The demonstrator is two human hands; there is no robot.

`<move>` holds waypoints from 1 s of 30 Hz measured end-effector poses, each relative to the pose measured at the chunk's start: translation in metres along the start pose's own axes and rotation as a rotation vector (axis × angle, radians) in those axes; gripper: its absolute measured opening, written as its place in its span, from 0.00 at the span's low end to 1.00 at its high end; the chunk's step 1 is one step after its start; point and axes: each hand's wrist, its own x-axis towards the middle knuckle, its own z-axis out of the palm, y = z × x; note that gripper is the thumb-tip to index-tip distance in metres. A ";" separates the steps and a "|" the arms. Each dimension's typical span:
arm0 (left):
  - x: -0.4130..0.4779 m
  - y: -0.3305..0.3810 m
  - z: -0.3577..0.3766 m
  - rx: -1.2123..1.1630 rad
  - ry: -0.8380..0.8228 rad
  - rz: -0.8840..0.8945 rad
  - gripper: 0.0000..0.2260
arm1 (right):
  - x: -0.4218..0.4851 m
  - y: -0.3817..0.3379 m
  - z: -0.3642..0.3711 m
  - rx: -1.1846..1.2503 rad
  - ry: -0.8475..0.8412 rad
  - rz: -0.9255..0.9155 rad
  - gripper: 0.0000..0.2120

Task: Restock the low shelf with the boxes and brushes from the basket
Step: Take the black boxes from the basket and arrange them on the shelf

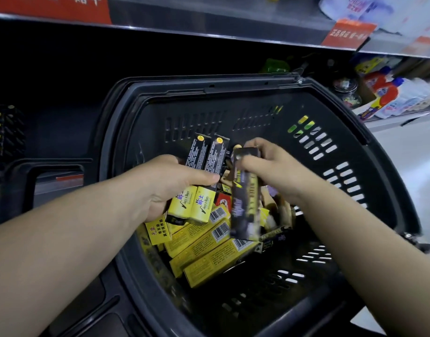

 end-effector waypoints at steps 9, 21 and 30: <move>-0.002 0.000 0.001 -0.024 -0.050 0.033 0.22 | 0.000 -0.009 0.026 0.237 -0.051 0.146 0.28; 0.004 -0.003 0.000 -0.042 0.043 0.106 0.20 | 0.008 0.002 0.011 0.593 -0.044 0.065 0.16; 0.004 -0.001 0.001 -0.080 -0.023 0.093 0.22 | 0.007 0.006 0.022 0.851 -0.076 0.153 0.12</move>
